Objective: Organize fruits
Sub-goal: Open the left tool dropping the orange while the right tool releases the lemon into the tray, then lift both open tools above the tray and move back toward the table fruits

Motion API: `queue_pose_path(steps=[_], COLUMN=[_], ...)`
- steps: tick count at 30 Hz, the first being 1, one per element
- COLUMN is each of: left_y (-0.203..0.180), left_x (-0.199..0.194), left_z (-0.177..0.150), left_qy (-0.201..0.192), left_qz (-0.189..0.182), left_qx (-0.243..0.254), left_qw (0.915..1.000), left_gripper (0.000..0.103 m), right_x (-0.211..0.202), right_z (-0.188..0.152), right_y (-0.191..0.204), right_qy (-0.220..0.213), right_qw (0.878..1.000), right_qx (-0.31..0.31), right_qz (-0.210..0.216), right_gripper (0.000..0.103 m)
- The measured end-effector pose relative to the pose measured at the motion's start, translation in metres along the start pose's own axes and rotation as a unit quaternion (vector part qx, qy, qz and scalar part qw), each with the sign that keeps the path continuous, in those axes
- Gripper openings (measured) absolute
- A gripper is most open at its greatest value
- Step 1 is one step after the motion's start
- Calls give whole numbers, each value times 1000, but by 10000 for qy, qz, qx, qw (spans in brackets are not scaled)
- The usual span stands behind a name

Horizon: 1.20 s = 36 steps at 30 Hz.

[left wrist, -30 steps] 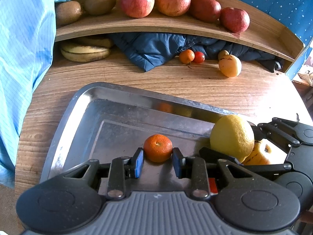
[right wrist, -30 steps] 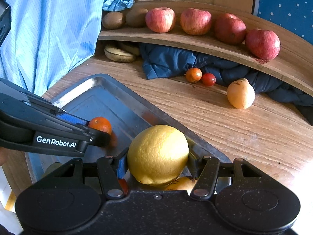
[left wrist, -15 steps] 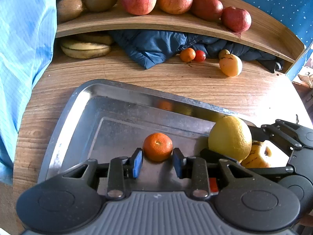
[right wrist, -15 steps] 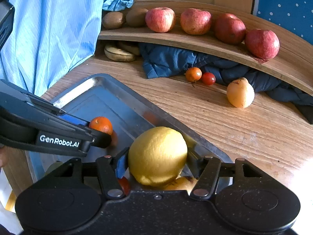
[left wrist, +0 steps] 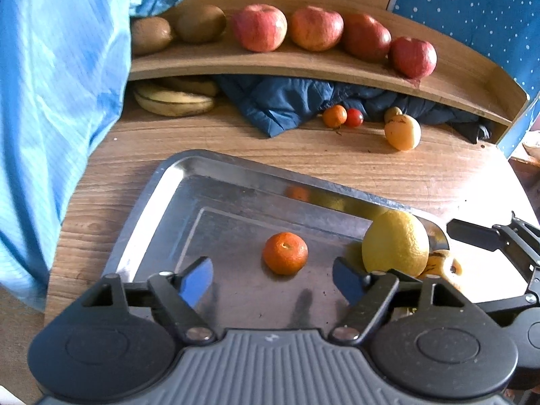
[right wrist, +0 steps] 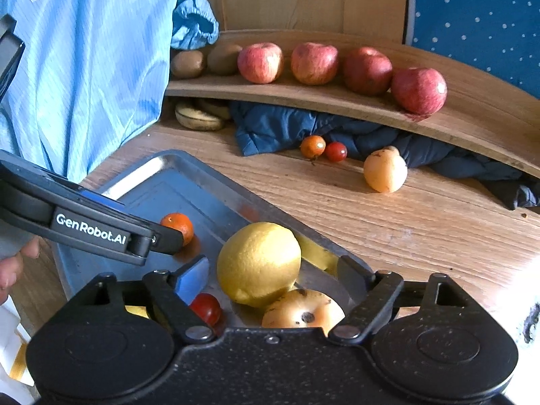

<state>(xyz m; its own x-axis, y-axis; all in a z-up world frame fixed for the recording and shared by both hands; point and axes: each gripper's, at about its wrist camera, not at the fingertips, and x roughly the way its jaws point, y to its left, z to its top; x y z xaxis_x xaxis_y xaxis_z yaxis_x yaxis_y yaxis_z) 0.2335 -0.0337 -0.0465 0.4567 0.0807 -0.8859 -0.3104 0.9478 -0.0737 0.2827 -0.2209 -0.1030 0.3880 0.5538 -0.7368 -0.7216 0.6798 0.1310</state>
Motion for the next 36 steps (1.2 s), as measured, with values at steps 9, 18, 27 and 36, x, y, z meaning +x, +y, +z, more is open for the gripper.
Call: queue_pose_path(steps=[9,18,27,36], left_y=[-1,1,1,-1], left_x=[-27,-51,-72,-77], left_z=[-14,-40,-68,-96], left_qy=[-244,-279,-118,327], left_qz=[183,276,318,346], left_qx=[-80,-67,98,321], left_qw=[9995,9992,9994,9983], left_gripper=[102,102,102,103], right_x=[-31,-58,-83,-91], right_z=[-10,-28,-53,-76], right_y=[-2,-4,0,5], right_qy=[-233,-295,-137,463], right_qw=[9996,9993,9996,9986], right_qx=[130,242,238,143], right_qz=[-35,-42,69,213], right_gripper=[99,102,102,102])
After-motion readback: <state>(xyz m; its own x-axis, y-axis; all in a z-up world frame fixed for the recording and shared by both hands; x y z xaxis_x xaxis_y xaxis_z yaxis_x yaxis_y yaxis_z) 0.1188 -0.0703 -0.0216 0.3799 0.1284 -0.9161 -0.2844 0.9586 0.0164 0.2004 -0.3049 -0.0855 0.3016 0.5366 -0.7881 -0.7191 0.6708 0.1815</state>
